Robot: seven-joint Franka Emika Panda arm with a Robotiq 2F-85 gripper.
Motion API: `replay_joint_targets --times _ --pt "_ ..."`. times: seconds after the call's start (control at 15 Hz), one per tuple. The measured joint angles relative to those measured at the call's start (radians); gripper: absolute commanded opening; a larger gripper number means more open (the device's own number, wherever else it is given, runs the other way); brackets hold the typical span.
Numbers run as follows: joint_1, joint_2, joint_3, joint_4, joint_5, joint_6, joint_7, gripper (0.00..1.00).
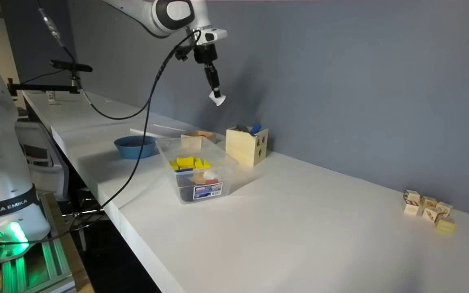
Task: Pick up the white caps from the bowl and place them in the box
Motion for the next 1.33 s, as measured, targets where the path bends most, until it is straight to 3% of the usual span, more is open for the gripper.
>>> replay_joint_targets --times 0.27,0.33,0.73,1.07,1.33 --pt "0.004 0.018 0.002 0.015 -0.006 -0.003 0.012 0.37" --pt "0.002 0.018 -0.002 0.015 -0.006 -0.003 0.010 0.12" --pt "0.002 0.064 -0.004 0.072 -0.007 0.031 0.017 0.12" --pt "0.037 0.243 0.002 0.280 -0.012 0.028 0.019 0.12" --pt "0.077 0.403 -0.004 0.458 -0.035 -0.047 0.033 0.12"
